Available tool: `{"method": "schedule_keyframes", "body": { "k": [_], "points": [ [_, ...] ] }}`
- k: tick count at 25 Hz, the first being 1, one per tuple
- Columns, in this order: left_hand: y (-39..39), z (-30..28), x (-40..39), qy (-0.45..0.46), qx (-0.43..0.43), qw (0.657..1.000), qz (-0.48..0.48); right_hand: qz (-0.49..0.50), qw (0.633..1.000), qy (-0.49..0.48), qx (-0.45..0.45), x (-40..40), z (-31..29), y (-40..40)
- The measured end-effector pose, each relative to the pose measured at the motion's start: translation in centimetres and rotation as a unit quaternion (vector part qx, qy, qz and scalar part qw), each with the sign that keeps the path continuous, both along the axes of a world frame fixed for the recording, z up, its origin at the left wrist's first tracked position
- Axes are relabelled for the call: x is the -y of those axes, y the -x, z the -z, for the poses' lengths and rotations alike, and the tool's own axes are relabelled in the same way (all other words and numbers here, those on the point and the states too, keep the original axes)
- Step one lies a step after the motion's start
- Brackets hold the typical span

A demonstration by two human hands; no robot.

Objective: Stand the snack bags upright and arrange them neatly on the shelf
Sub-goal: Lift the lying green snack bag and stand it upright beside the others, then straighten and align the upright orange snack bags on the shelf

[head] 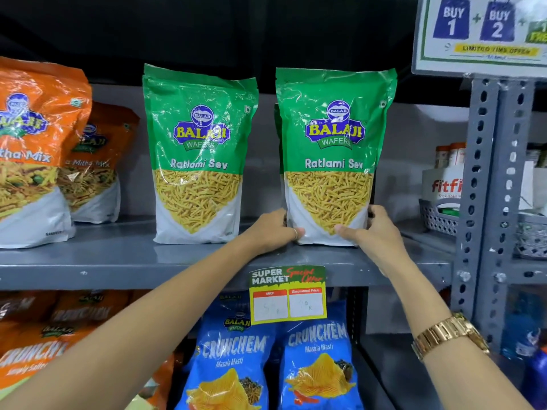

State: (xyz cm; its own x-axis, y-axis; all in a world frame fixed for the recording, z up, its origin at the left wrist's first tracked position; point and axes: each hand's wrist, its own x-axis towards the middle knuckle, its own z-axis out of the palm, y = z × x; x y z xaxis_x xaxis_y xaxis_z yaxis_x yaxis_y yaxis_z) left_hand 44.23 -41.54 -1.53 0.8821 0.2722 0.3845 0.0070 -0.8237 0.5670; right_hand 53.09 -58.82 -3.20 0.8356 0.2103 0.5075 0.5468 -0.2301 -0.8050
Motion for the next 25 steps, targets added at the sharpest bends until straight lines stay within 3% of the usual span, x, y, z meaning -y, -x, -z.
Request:
{"method": "schedule_keyframes", "body": {
  "k": [5,7,10,12,14,17,21,25],
  "points": [
    [0.4,0.1,0.0,-0.022,0.020,1.000,-0.008,0.005,0.999,-0.043,-0.005,0.1,-0.1,0.7],
    [0.7,0.0,-0.1,-0.019,0.101,0.994,-0.037,0.022,0.998,-0.058,0.009,0.2,0.0,1.1],
    [1.7,0.0,-0.4,-0.004,0.277,0.959,-0.061,0.052,0.996,-0.066,0.037,0.0,0.1,1.9],
    [3.1,-0.2,-0.8,-0.045,0.345,0.934,-0.078,0.069,0.994,-0.071,0.052,-0.2,-0.1,2.6],
    [4.8,-0.2,-1.9,-0.150,0.379,0.906,-0.112,0.113,0.986,-0.056,0.109,-0.5,-0.2,3.6],
    [8.4,0.1,-6.1,-0.280,0.385,0.857,-0.197,0.167,0.951,-0.039,0.259,-2.7,-0.5,6.3],
    [15.1,0.3,-13.2,-0.248,0.360,0.853,-0.285,0.175,0.910,-0.060,0.371,-8.5,-2.0,10.7],
    [20.7,0.4,-19.5,-0.230,0.343,0.844,-0.342,0.116,0.911,-0.101,0.384,-14.9,-3.0,15.8]
  ]
}}
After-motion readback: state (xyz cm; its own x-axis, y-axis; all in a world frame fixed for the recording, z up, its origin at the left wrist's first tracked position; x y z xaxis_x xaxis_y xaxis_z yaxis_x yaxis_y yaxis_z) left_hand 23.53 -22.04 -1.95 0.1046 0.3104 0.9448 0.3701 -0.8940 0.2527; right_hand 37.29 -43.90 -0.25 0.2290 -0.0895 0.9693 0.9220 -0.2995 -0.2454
